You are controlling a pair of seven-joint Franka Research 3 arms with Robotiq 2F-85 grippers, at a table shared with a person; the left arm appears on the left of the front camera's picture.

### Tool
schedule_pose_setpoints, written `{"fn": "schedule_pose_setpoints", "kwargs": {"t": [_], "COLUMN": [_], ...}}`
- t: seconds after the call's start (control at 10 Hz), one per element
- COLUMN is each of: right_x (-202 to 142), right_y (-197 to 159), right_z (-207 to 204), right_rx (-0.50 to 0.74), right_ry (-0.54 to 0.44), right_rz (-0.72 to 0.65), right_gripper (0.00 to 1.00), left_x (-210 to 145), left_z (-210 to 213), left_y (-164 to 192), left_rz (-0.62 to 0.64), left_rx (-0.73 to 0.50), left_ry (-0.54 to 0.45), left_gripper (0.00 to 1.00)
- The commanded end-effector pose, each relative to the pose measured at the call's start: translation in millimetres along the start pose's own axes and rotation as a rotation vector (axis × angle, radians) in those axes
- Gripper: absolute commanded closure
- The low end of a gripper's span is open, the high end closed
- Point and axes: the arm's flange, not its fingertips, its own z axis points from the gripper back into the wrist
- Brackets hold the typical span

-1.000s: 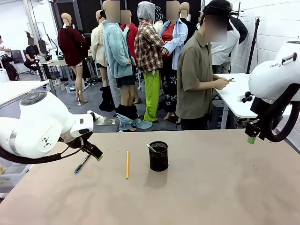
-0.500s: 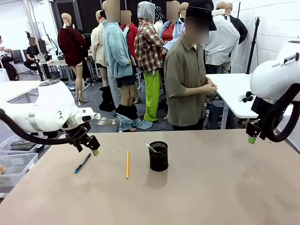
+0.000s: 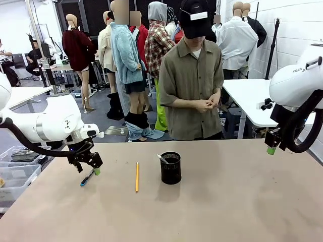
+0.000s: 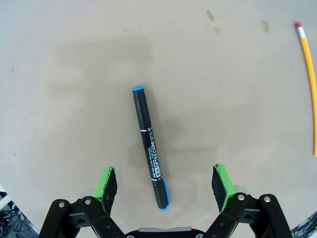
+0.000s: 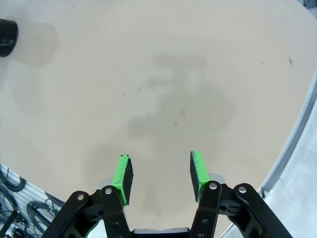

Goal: Place the pens into the pen holder.
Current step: Pick up a writing instrument from the table and place it into the Pen holder.

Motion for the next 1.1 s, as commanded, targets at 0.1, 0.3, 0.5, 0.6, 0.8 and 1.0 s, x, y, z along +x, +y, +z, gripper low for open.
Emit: {"fn": "schedule_pose_setpoints", "kwargs": {"t": [0.1,0.3,0.5,0.6,0.8,1.0], "right_x": [-4,-4,-4,-4,-4,-4], "right_y": [1,1,1,1,1,1], "right_z": [-3,-3,-3,-3,-3,-3], "right_rx": [-0.025,-0.025,-0.025,-0.025,-0.025,-0.025], "right_ry": [-0.001,-0.001,-0.001,-0.001,-0.001,-0.001], "right_rz": [0.012,0.012,0.012,0.012,0.012,0.012], "right_gripper": [0.40,0.40,0.40,0.40,0.40,0.40], "left_x": [4,5,1,1,-1,-2], "left_z": [-7,-12,-7,-6,-5,-1], "left_y": [-3,-4,-5,-6,-7,-9], "left_rz": [0.019,0.031,0.021,0.017,0.001,-0.015], "left_rx": [0.026,0.041,0.061,0.064,0.066,0.071], "left_ry": [0.029,0.024,0.035,0.038,0.056,0.056], "left_gripper": [0.00,0.20,0.60,0.80,1.00,1.00]}}
